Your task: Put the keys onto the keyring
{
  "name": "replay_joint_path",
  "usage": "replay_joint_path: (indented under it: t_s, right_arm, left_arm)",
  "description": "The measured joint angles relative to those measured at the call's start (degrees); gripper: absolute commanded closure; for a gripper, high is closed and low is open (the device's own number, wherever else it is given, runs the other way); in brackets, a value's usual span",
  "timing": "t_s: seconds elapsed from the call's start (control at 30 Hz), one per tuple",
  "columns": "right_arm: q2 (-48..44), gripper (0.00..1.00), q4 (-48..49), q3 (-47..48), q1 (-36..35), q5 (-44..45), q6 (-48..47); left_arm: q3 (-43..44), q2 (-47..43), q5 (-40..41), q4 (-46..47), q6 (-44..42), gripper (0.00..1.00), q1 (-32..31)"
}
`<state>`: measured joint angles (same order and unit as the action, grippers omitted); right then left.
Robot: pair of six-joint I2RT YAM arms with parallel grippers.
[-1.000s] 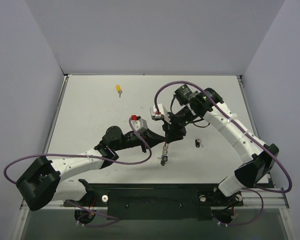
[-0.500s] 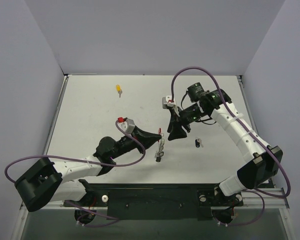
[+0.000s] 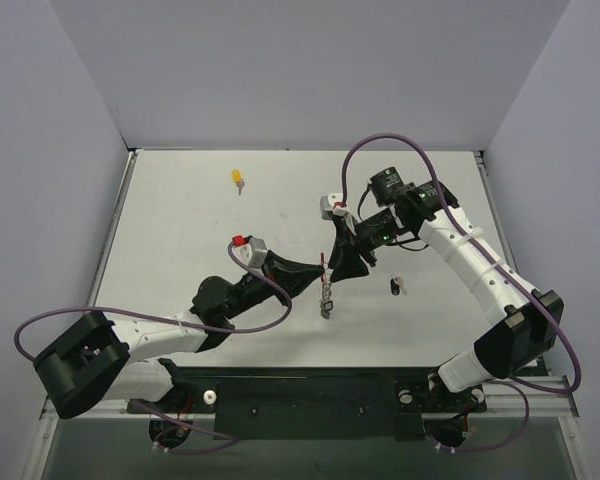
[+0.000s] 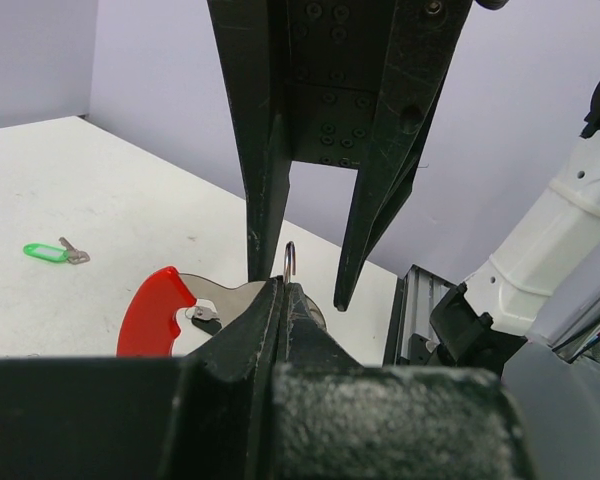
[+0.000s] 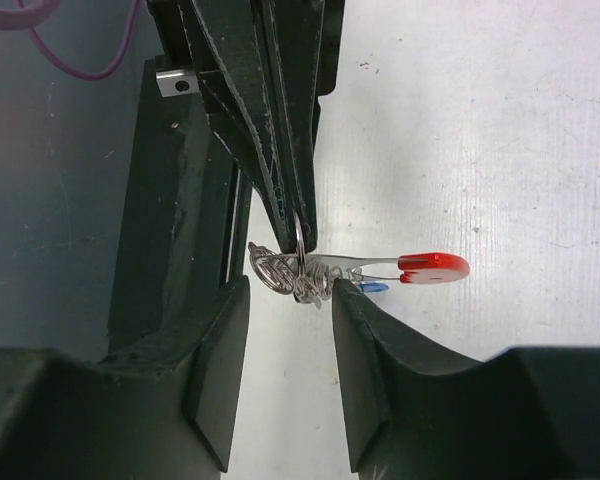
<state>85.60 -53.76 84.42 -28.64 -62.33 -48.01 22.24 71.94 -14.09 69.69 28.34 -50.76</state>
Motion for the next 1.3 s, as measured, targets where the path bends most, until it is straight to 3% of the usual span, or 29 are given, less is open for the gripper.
replay_joint_path:
  t_s: [0.33,0.67,0.8,0.97,1.17,1.23,1.3]
  right_arm:
    - [0.1,0.74,0.0,0.0,-0.3,-0.1,0.0]
    - [0.2,0.74,0.1,1.0,-0.3,-0.2,0.4]
    - [0.2,0.82,0.2,1.1,-0.3,-0.2,0.5]
    - [0.2,1.0,0.2,1.1,-0.4,-0.2,0.7]
    - [0.3,1.0,0.4,1.2,-0.7,0.4,1.6]
    - [0.3,1.0,0.4,1.4,-0.9,0.9,2.1]
    - [0.3,1.0,0.3,1.6,-1.1,1.7,2.6]
  left_arm:
    - [0.0,0.3,0.3,0.4,0.0,1.0,-0.3]
    - [0.0,1.1,0.4,0.4,0.0,1.0,-0.7]
    - [0.0,1.2,0.5,0.4,0.0,1.0,-0.9]
    - [0.0,1.2,0.7,0.4,0.0,1.0,-1.0]
    - [-0.1,1.2,0.8,0.4,0.0,1.0,-1.1]
    - [-0.1,1.1,0.8,0.3,0.0,0.92,-1.1]
    - [-0.2,1.0,0.8,0.0,-0.1,0.75,-1.0]
